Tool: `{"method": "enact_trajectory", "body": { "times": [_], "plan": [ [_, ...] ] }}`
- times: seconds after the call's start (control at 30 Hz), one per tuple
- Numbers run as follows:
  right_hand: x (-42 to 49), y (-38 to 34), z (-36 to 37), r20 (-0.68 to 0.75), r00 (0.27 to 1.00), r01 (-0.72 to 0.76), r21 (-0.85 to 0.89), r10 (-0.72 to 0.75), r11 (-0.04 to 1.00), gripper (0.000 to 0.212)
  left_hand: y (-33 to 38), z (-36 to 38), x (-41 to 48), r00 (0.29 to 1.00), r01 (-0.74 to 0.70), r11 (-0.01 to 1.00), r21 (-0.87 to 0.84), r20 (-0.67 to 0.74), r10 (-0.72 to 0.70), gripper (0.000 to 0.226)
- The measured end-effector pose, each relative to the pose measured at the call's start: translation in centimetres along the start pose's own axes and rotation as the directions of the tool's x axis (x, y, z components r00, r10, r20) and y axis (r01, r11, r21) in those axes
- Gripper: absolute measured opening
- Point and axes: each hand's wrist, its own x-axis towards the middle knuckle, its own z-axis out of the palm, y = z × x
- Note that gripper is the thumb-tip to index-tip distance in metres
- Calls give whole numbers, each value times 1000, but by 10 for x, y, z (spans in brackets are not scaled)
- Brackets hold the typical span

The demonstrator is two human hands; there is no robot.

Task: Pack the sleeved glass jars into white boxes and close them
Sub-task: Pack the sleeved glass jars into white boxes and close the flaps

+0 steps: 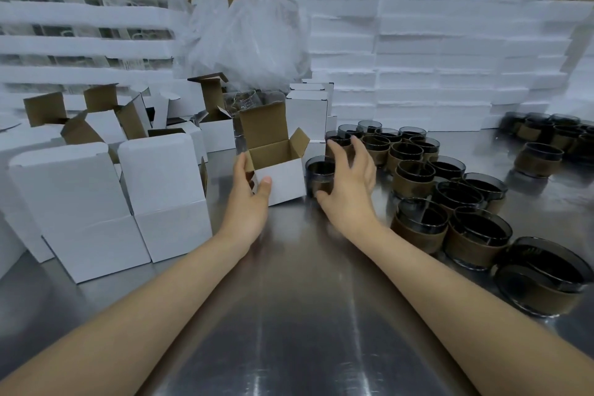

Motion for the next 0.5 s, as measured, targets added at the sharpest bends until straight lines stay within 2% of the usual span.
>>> {"method": "enact_trajectory", "body": {
  "times": [0.07,0.1,0.2,0.33,0.4,0.5],
  "plan": [
    [2,6,3,102,987,-136,85,128,987,88,0,0,0,1000,3,1000,0,10,-3,59],
    [4,9,3,154,975,-184,162,159,969,84,0,-1,0,1000,2,1000,1,12,-2,60],
    [7,12,1,178,964,-240,270,196,932,74,1,-1,0,1000,-12,1000,4,21,12,60],
    [8,11,4,212,969,-165,180,126,970,92,1,-1,0,999,-27,999,-22,36,28,57],
    [7,11,5,211,973,-122,121,95,985,83,1,-1,0,999,-37,999,-24,39,38,56],
    [5,10,4,107,990,-104,142,89,984,69,-1,-1,0,999,-35,999,-30,35,36,53]
  ]
}}
